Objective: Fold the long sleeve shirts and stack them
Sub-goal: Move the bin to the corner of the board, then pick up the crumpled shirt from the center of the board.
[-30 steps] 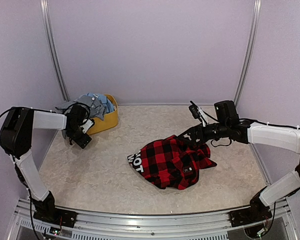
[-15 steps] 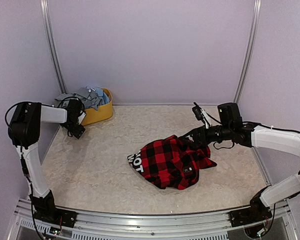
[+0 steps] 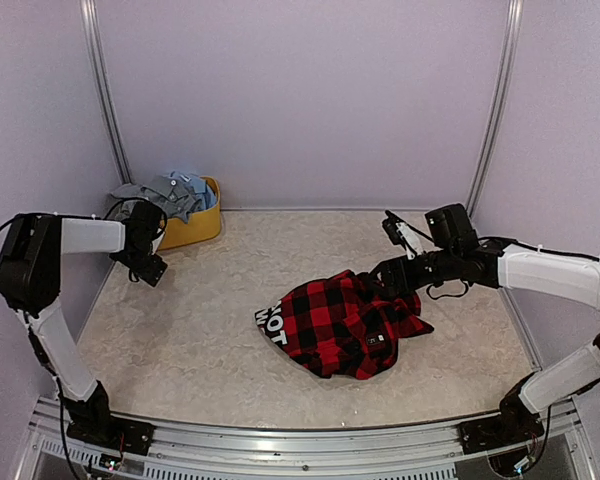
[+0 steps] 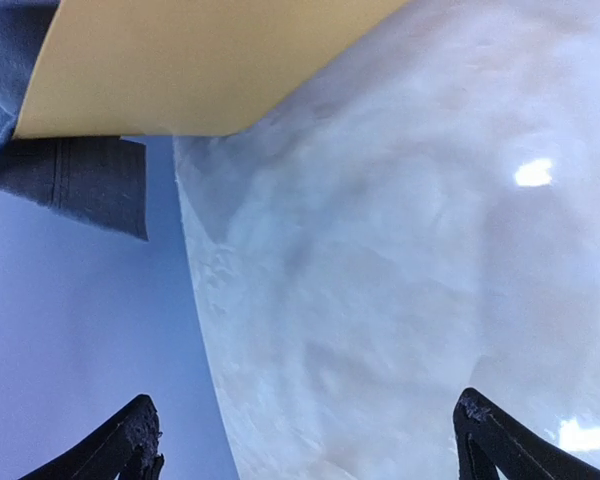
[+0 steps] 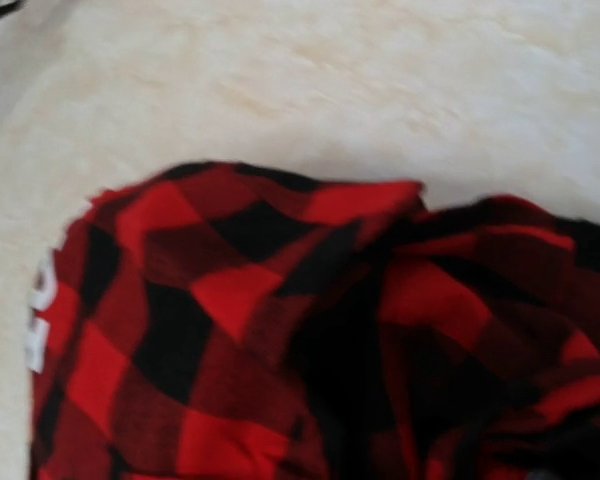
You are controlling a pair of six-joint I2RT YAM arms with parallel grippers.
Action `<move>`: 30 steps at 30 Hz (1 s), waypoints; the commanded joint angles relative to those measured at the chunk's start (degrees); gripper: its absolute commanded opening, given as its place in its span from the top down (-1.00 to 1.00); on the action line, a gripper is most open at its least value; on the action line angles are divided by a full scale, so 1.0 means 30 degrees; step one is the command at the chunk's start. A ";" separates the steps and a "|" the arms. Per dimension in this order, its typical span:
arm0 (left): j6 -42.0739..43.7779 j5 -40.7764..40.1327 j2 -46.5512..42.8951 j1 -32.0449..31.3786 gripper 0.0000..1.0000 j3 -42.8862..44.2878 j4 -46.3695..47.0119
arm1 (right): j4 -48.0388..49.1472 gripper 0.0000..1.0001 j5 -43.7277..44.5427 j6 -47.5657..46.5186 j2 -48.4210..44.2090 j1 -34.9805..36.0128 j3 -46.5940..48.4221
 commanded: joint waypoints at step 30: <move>-0.8348 0.9781 -0.9298 -1.2912 -0.97 -0.4758 0.4880 | -0.3489 0.78 -0.4623 -0.3941 0.6718 0.1189 0.7557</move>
